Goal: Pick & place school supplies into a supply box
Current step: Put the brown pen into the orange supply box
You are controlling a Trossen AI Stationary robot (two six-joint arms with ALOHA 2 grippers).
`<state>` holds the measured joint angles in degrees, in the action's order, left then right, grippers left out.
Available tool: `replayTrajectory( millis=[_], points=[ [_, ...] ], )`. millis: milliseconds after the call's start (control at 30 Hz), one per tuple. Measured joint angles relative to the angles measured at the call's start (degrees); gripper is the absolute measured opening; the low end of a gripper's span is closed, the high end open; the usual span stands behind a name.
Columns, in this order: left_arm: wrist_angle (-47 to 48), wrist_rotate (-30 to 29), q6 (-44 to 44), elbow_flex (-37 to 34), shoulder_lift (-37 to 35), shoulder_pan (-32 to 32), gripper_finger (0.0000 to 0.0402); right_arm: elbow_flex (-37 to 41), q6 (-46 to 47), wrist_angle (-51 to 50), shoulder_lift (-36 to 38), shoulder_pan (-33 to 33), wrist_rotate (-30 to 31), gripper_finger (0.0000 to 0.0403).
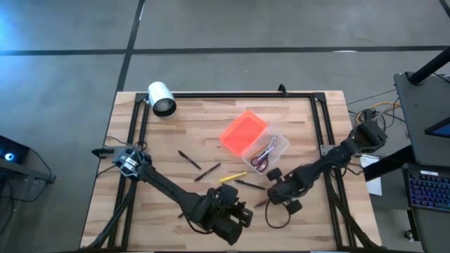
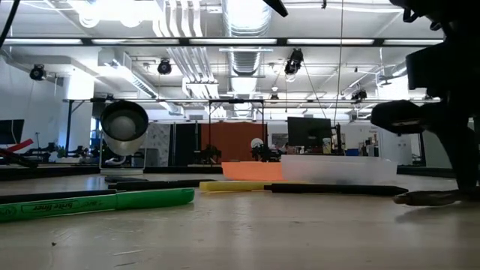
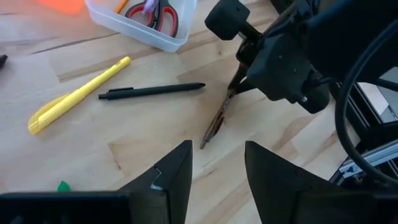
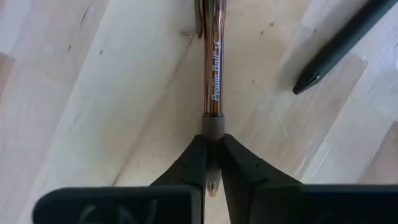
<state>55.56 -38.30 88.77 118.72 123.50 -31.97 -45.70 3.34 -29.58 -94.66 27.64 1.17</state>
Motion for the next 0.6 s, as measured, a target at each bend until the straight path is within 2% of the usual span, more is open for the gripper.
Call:
replayTrajectory(
  millis=[167,400,500,600],
  points=[
    [0.06,-0.31,-0.02,0.0,0.0,0.17,0.013,0.57,2.86,-3.0,5.7,-0.39,2.6,0.0017],
    [0.46,-0.8,-0.11,0.0,0.0,0.6,0.013,0.31,7.03,-10.59,21.57,-0.74,11.1,0.0016],
    [0.71,-0.85,-0.15,0.0,0.0,0.89,0.013,0.23,7.16,-13.28,26.57,-2.82,15.22,0.0015],
    [0.82,-0.87,-0.24,0.0,0.0,1.4,0.013,0.23,5.38,-15.19,28.53,-7.59,17.51,0.0015]
  ],
)
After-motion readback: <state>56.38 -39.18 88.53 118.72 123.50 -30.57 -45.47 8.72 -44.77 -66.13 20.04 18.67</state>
